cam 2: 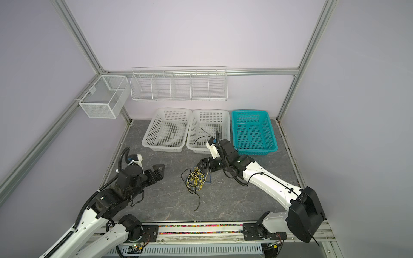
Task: Untangle the cables
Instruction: 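Bring both grippers back to the cable bundle and grasp it again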
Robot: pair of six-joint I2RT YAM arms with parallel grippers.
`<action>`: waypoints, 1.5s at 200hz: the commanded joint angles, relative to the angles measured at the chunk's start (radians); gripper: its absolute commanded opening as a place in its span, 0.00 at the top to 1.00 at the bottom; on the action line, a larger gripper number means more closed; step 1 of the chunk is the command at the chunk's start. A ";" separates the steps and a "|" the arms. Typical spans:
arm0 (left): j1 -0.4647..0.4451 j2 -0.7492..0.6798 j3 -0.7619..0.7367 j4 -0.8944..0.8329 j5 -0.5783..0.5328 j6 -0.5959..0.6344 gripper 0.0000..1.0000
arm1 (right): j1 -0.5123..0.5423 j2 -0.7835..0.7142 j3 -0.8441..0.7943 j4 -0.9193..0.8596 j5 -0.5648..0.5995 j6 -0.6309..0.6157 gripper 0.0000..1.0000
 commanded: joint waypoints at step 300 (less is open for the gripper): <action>-0.008 0.732 -0.125 0.659 0.545 -0.218 0.83 | 0.047 0.269 -0.134 0.245 0.055 0.078 0.23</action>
